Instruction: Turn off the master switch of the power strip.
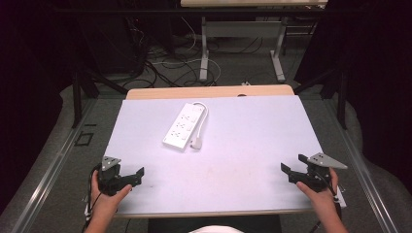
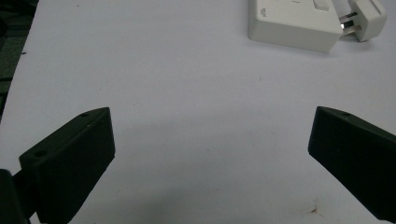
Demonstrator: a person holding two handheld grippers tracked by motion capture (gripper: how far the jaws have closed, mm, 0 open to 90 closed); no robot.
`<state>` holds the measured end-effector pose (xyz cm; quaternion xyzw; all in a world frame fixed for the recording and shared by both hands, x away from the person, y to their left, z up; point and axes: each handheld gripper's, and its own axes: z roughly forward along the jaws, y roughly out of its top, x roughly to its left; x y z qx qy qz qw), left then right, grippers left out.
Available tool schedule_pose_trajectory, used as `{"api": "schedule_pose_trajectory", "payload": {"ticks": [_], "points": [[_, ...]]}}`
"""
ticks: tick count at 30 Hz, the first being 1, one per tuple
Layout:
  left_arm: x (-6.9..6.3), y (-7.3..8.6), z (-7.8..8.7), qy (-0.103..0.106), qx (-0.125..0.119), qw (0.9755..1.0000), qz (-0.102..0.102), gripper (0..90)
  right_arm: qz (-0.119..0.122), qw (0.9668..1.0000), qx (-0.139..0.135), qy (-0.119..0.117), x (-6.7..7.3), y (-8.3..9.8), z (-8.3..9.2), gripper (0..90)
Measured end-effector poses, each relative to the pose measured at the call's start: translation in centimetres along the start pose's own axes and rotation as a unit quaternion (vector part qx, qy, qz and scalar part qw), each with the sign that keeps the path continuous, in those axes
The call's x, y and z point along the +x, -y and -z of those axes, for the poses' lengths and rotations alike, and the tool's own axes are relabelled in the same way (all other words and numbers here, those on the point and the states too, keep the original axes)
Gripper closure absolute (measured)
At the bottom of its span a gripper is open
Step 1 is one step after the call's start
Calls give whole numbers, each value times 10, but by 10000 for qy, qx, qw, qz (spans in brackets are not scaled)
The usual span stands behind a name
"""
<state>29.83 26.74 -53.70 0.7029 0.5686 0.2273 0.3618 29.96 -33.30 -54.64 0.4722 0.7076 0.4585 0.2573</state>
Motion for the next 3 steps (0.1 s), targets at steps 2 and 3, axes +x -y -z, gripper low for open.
{"api": "schedule_pose_trajectory", "payload": {"ticks": [2,3], "points": [[0,0,1,20,24,10000,21,5,-25,10000,-20,-15,0,0,0,181],[0,0,0,18,-5,10000,-3,5,-74,10000,12,-3,1,0,1,181]]}}
